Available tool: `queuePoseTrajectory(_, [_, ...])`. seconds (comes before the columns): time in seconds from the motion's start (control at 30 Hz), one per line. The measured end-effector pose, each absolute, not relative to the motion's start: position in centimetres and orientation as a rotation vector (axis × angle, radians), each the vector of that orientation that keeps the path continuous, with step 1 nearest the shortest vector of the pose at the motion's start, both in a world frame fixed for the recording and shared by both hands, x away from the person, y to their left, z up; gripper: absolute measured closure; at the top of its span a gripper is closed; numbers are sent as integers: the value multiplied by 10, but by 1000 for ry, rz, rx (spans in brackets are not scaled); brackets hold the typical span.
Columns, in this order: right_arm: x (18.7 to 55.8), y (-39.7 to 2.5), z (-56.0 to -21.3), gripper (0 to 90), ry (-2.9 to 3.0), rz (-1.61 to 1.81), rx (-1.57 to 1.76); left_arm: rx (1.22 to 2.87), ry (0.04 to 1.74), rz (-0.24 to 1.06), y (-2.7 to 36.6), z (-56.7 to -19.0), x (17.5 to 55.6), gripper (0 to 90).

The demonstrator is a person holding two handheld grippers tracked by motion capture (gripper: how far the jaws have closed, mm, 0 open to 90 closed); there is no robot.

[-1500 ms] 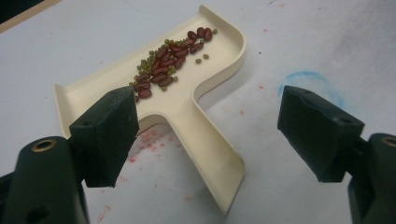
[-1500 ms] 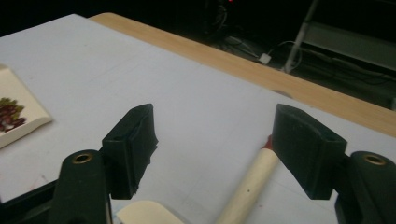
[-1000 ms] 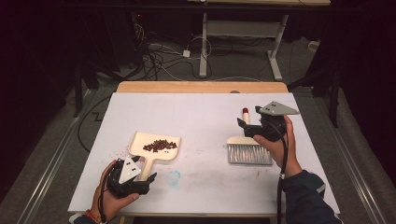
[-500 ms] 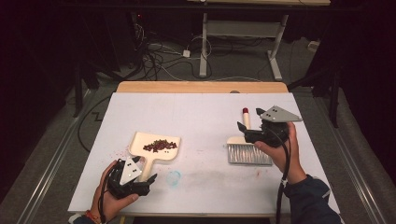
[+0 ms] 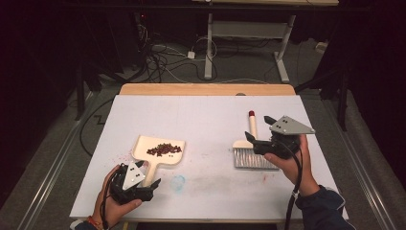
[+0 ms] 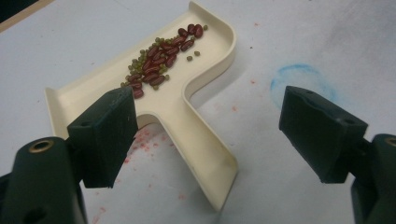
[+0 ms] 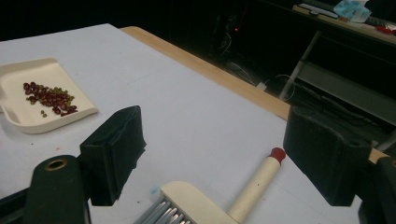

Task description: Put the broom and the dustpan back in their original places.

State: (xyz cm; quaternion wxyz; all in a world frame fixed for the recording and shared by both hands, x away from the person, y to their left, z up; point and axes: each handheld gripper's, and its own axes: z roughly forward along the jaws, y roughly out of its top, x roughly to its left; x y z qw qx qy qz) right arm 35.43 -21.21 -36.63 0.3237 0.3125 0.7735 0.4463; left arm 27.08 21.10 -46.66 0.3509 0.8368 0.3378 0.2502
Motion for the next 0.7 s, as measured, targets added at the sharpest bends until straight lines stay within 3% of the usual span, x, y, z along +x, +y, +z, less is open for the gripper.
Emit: queuePoseTrajectory(0.7, [328, -209, -380, 201, 2061, 1194, 728, 2167, 870, 649, 212, -466, 270, 190])
